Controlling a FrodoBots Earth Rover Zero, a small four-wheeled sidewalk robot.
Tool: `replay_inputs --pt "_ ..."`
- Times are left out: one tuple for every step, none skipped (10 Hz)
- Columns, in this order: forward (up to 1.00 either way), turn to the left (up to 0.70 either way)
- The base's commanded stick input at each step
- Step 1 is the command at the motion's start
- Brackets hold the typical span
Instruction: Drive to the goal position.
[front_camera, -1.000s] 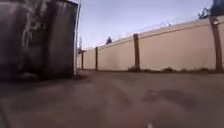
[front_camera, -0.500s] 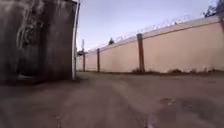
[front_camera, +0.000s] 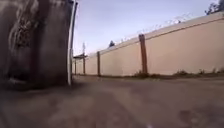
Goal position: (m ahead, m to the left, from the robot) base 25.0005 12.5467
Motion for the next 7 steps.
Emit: replay_inputs --pt "1.0 0.0" --pt "1.0 0.0" --pt "1.0 0.0" --pt "1.0 0.0" --pt "1.0 0.0" --pt "1.0 0.0" --pt "1.0 0.0"
